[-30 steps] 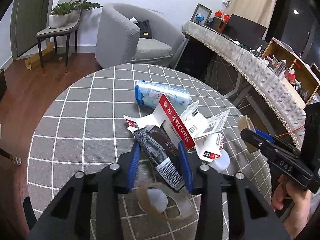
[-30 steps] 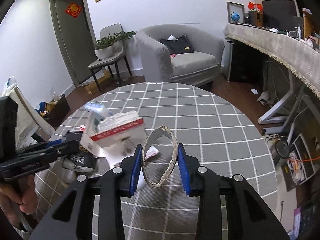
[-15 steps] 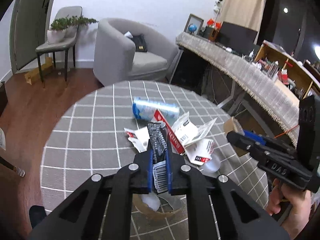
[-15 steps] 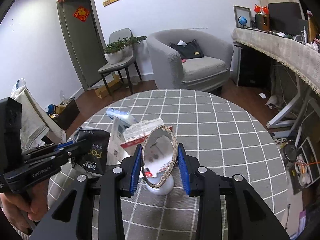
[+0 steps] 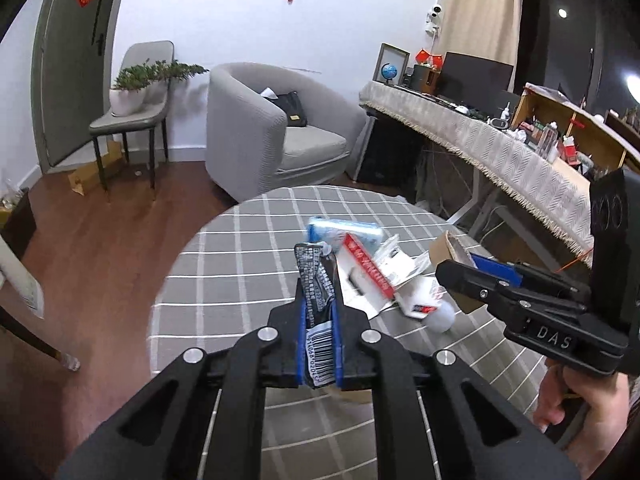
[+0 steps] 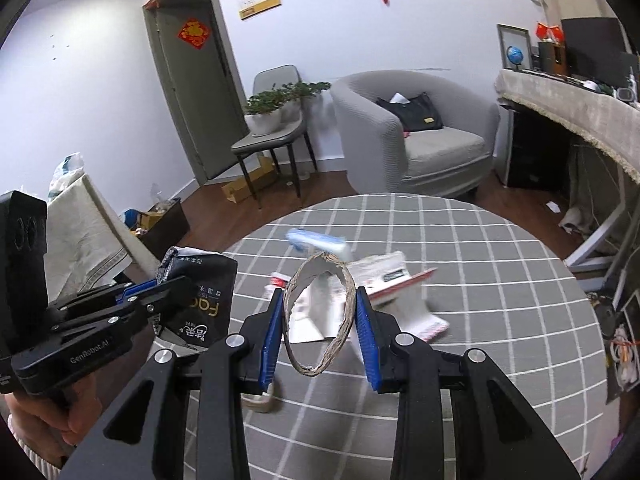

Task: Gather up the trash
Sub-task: 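Grasp the black snack wrapper with the left gripper while the right holds the tape, then drop the wrapper into the teal bin with the left gripper while the right holds tape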

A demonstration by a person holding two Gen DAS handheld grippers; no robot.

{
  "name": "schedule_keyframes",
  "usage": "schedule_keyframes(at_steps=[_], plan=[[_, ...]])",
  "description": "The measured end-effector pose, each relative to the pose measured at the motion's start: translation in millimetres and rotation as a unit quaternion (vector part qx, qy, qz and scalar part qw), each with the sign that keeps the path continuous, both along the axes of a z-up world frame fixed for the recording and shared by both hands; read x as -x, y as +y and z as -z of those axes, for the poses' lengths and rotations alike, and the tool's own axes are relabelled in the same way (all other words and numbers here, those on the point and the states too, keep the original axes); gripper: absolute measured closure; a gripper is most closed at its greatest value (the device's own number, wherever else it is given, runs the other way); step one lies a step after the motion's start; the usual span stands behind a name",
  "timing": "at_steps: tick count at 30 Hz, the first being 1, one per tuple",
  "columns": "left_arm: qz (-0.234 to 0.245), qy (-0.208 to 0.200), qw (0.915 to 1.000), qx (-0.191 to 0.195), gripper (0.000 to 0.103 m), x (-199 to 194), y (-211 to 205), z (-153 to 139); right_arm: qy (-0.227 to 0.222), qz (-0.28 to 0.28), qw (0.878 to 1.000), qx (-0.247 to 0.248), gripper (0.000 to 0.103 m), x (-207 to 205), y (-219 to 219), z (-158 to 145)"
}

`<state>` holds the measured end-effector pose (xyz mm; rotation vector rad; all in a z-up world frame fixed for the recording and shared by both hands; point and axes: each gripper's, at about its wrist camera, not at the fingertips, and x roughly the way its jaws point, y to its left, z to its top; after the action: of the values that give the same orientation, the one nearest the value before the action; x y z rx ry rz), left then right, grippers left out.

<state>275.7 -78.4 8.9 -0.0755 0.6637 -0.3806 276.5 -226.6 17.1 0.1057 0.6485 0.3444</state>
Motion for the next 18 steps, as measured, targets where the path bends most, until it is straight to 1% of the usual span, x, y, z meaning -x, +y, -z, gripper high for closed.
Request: schedule_keyframes(at_steps=[3, 6, 8, 14, 18], plan=[[-0.012, -0.005, 0.9999, -0.01, 0.091, 6.7, 15.0, -1.1, 0.0, -0.013, 1.0, 0.004, 0.068, 0.8, 14.1, 1.6], [-0.032, -0.007, 0.9994, -0.015, 0.092, 10.7, 31.2, -1.0, 0.003, -0.029, 1.0, 0.004, 0.068, 4.4, 30.1, 3.9], [-0.046, -0.008, 0.9986, -0.024, 0.092, 13.9, 42.5, -0.1, 0.0, -0.044, 0.999, 0.006, 0.068, 7.5, 44.7, 3.3], [-0.063, -0.006, 0.9976, -0.029, 0.092, 26.7, 70.4, 0.5, 0.0, -0.074, 0.997, 0.012, 0.068, 19.5, 79.7, 9.4], [-0.078, -0.001, 0.9965, -0.031, 0.092, 36.6, 91.5, 2.5, 0.006, -0.083, 0.997, 0.0, 0.068, 24.2, 93.7, 13.4]])
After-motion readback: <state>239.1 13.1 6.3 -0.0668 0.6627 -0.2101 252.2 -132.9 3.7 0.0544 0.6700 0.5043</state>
